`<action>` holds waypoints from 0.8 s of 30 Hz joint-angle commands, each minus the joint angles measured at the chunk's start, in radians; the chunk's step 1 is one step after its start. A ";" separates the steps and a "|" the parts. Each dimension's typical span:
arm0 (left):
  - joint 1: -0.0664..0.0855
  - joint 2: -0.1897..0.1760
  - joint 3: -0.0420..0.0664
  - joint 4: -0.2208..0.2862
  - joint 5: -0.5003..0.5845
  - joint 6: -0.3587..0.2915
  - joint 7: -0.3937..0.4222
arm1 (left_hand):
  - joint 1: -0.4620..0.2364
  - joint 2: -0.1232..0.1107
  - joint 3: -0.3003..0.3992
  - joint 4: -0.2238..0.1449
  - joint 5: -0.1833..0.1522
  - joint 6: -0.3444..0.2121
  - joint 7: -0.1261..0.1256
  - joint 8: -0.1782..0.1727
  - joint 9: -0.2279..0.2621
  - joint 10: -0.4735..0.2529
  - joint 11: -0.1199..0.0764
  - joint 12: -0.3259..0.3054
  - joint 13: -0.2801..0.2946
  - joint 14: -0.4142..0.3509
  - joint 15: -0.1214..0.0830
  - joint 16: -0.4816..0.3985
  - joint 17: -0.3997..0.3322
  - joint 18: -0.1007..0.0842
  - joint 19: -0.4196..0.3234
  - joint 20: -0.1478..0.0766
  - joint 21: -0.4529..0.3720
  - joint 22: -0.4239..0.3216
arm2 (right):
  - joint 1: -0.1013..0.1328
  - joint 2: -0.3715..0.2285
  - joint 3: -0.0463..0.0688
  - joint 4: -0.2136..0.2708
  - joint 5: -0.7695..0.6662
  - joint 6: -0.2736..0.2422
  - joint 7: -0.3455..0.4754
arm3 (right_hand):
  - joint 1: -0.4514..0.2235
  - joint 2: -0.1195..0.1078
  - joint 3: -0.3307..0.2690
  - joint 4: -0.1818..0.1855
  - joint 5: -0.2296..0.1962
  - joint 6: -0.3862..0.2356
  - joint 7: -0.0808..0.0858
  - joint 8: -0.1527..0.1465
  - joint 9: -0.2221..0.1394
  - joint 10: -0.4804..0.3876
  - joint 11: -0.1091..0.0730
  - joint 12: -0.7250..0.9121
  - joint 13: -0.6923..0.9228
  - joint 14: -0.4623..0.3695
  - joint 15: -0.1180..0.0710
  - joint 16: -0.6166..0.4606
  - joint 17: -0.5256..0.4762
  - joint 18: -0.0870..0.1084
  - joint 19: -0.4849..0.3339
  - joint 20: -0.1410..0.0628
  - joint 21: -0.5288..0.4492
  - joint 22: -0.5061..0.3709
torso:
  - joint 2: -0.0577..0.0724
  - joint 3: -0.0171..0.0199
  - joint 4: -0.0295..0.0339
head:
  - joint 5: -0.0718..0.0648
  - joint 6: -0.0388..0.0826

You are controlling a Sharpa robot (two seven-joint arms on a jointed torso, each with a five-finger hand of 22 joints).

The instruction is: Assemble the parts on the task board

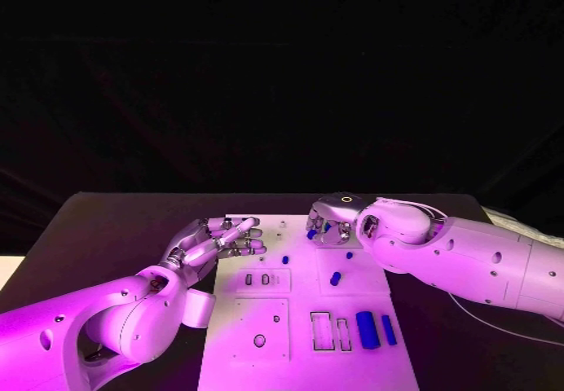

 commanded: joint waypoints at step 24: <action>0.004 -0.001 0.001 -0.001 0.002 0.026 -0.001 | 0.003 0.007 -0.003 -0.010 -0.004 -0.002 0.005 -0.008 -0.002 -0.002 0.005 -0.009 0.000 0.005 0.005 -0.005 0.004 0.020 0.011 0.000 -0.006 -0.002 | 0.003 0.158 0.005 -0.131 -0.013 -0.117 -0.077 | 0.006 0.001 0.033 0.018 -0.005 0.009 -0.001 -0.007 0.016 -0.006 0.006 -0.011 -0.002 0.022 0.001 0.015 0.010 -0.019 0.001 0.003 0.015 0.012 | 0.012 -0.0039 0.0134 | 0.008 0.015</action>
